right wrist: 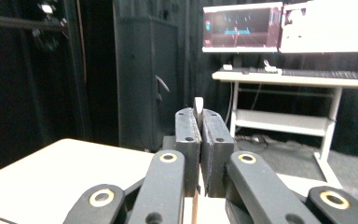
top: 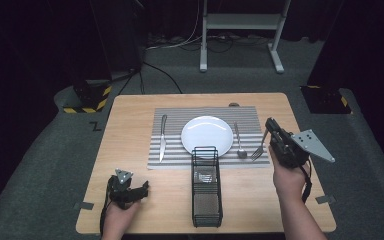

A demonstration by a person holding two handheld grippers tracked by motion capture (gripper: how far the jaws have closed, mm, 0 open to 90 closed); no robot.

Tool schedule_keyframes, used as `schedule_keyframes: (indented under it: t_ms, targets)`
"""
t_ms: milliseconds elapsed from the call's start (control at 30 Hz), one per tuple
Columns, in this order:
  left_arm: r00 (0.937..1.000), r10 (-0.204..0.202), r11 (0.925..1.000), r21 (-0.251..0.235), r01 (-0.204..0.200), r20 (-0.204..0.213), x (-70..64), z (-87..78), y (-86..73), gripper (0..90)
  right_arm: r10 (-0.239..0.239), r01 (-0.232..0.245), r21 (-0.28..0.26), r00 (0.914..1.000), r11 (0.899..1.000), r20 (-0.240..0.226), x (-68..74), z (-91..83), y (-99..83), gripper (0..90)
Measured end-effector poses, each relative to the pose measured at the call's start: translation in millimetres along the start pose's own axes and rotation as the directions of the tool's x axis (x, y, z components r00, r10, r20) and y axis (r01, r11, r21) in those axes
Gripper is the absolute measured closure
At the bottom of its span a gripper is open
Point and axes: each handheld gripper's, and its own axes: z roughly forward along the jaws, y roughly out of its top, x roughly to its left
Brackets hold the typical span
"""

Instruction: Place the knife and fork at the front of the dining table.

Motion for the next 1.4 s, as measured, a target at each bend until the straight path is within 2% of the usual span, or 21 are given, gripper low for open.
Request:
schedule_keyframes:
  t_ms: [200,600,800,1033,1100,1200,1267,1400]
  targets:
    - [1.0,-0.001,1.0,0.0,0.001,0.0,-0.1,0.0,-0.1,11.2,-0.008,0.005,0.069,0.9991,0.998,0.042,-12.6,15.7,-26.4,87.1]
    - [1.0,-0.002,1.0,-0.001,0.002,-0.001,-0.1,-0.4,-0.4,11.5,-0.048,0.036,0.139,0.9952,0.99,0.085,-24.2,48.1,-49.8,87.0]
    - [1.0,-0.002,1.0,-0.001,0.002,0.0,-0.1,-0.5,-0.5,11.7,-0.049,0.034,0.164,0.9948,0.986,0.089,-28.3,57.0,-56.9,87.0]
    - [1.0,-0.002,1.0,-0.001,0.002,0.0,0.0,-0.5,-0.5,11.7,-0.043,0.027,0.168,0.995,0.985,0.09,-29.6,68.0,-59.1,87.0]
    - [1.0,-0.002,1.0,-0.002,0.002,0.0,-0.1,-0.5,-0.5,11.7,-0.041,0.025,0.174,0.995,0.984,0.091,-30.4,77.9,-60.6,87.0]
    - [1.0,-0.002,1.0,-0.001,0.002,0.0,-0.1,-0.6,-0.5,11.7,-0.038,0.02,0.184,0.9948,0.983,0.094,-31.0,83.2,-60.8,87.0]
    - [1.0,-0.002,1.0,-0.002,0.002,-0.001,-0.1,-0.6,-0.6,11.8,-0.028,0.008,0.2,0.9944,0.98,0.102,-33.5,93.3,-62.2,86.9]
    - [1.0,-0.002,1.0,-0.002,0.002,-0.003,-0.3,-0.6,-0.6,11.8,-0.015,-0.01,0.217,0.9938,0.976,0.11,-37.5,102.9,-63.7,86.8]
